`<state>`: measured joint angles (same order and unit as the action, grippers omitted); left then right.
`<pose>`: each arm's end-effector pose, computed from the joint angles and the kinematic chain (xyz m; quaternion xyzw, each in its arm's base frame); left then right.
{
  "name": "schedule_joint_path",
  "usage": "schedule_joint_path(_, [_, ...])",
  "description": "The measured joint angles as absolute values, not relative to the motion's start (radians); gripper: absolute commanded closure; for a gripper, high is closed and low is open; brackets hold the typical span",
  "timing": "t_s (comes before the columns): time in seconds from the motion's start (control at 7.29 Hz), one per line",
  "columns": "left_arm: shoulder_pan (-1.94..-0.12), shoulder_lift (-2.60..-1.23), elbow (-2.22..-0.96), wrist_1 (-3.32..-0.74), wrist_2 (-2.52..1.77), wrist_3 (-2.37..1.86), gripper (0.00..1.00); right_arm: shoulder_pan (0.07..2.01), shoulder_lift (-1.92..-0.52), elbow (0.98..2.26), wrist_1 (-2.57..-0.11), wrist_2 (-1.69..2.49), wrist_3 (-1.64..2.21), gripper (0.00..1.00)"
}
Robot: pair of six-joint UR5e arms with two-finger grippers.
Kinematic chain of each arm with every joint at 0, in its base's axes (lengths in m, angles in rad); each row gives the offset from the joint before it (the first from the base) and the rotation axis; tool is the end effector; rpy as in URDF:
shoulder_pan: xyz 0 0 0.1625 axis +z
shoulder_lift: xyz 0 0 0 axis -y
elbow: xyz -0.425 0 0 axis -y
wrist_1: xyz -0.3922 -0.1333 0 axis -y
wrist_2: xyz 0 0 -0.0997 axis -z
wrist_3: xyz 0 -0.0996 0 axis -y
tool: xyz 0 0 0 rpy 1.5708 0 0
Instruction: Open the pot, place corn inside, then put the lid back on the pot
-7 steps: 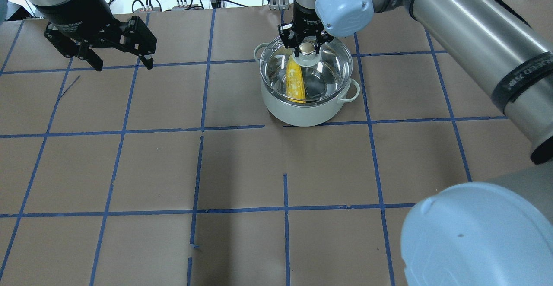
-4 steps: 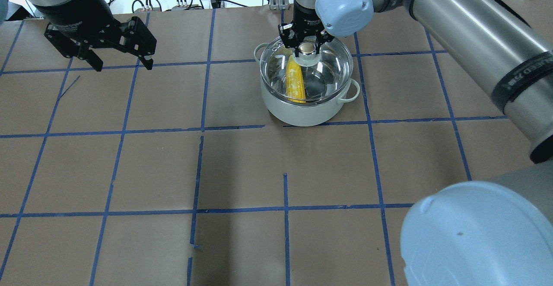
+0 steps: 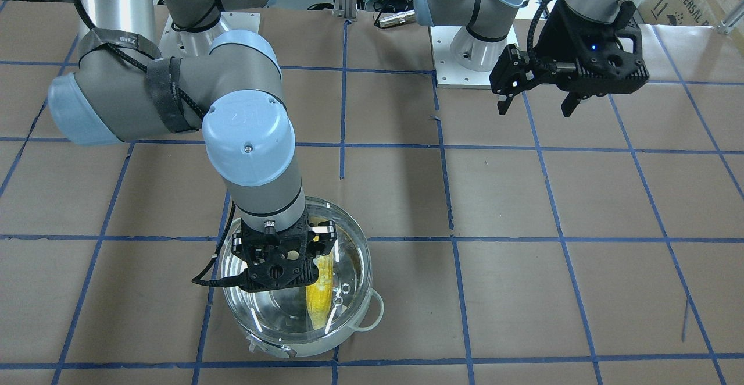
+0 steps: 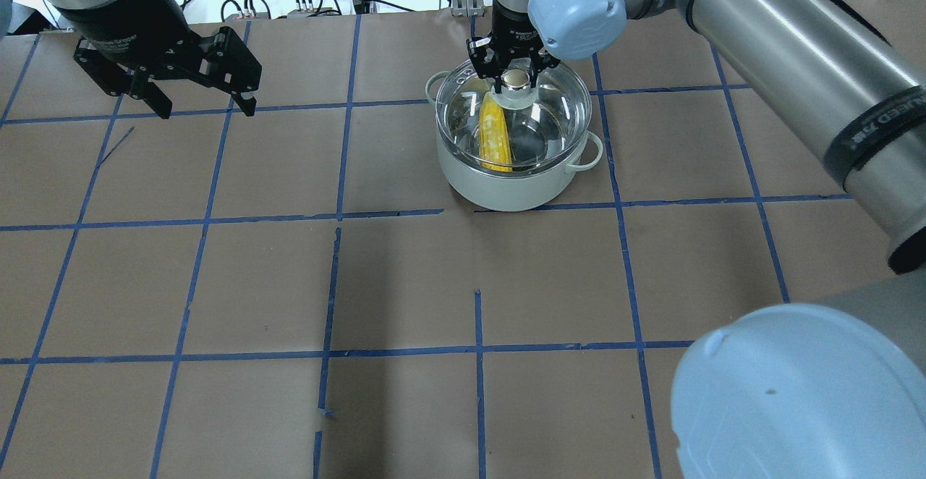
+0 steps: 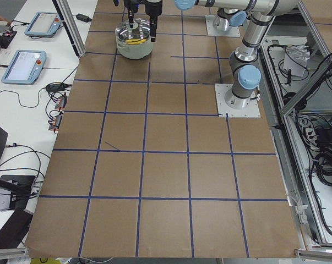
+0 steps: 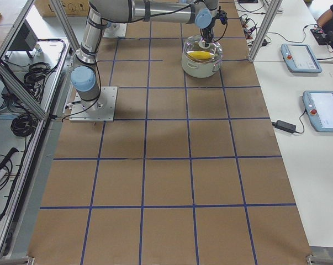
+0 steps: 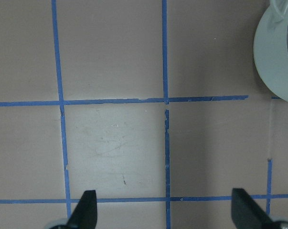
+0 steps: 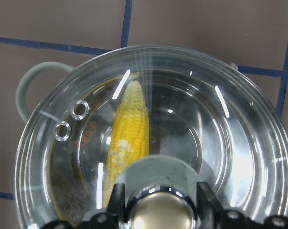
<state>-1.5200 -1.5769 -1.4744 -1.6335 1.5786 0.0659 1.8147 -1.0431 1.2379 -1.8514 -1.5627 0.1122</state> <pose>-0.1072 -0.5017 0.5260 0.0075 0.9999 -0.0135 0.0047 0.3008 -0.6534 0.3631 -0.0659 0.9969 -0.0415 0.0116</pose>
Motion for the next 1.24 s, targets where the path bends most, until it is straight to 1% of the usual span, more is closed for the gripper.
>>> schedule_joint_path(0.14, [-1.52, -1.577, -1.476, -1.633, 1.578, 0.066, 0.0, 1.815, -1.043, 1.238, -1.853, -1.563, 0.113, 0.38])
schedule_joint_path(0.55, [-1.52, -1.577, -1.477, -1.631, 1.576, 0.066, 0.0, 1.815, -1.043, 1.24, -1.863, -1.564, 0.114, 0.39])
schedule_joint_path(0.69, [-1.52, -1.577, -1.477, -1.631, 1.575, 0.065, 0.0, 1.815, -1.043, 1.243, -1.864, -1.564, 0.116, 0.42])
schedule_joint_path(0.96, [-1.52, -1.577, -1.478, -1.631, 1.576, 0.065, 0.0, 1.815, -1.043, 1.245, -1.864, -1.561, 0.12, 0.51])
schedule_joint_path(1.24, [-1.52, -1.577, -1.48, -1.631, 1.579, 0.065, 0.0, 1.816, -1.043, 1.245, -1.859, -1.56, 0.122, 0.53])
